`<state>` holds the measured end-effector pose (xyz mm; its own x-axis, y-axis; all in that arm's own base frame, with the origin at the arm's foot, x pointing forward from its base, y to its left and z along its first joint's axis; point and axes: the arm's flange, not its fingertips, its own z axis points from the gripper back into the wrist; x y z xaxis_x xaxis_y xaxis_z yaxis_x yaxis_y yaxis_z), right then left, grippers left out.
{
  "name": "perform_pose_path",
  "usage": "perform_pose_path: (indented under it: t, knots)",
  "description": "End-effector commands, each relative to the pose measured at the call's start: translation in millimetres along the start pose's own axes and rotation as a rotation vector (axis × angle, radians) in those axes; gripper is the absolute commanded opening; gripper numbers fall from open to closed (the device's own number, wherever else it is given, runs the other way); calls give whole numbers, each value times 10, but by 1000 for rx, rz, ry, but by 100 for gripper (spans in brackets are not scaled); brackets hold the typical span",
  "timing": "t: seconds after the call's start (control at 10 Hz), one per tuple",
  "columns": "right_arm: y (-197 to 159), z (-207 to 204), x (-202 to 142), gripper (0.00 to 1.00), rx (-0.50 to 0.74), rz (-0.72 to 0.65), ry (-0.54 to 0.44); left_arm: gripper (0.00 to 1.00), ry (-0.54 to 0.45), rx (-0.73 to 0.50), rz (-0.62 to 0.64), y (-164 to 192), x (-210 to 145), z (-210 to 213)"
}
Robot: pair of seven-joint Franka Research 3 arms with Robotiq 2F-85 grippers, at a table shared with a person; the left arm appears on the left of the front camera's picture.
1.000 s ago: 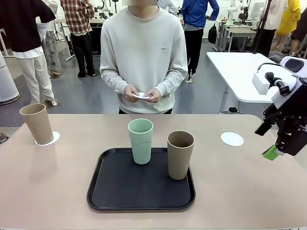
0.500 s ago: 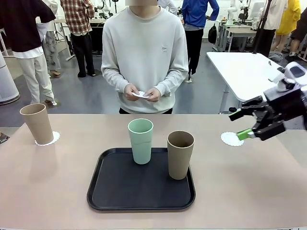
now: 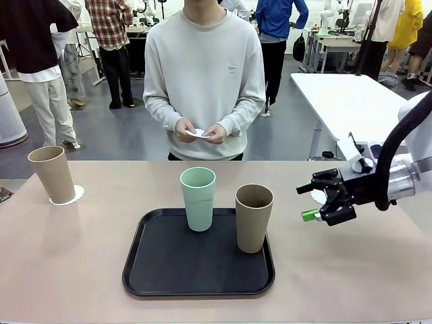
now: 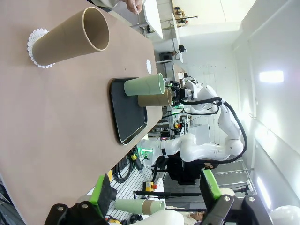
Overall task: Place coasters on the table and set cups on them.
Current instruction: Take one Reusable plastic cup from the Flat Tray and place it on a coaster set by the human.
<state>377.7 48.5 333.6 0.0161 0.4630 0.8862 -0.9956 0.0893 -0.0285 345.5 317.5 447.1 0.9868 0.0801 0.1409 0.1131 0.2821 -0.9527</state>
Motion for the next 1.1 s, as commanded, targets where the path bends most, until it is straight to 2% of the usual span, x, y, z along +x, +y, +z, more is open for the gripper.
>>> perform_pose_path:
  t: [0.0,0.5,0.6,1.0]
  knots:
    - [563,-59,-113,100,-28,34,27,100,-3,-11,1,-19,-14,10]
    - [601,-41,-80,100,-21,14,39,100,-3,-11,1,-19,-14,10]
    - [-1,-35,-50,100,4,26,51,100,-3,-11,1,-19,-14,10]
    - [-3,-26,-57,100,2,25,58,100,-3,-11,1,-19,-14,10]
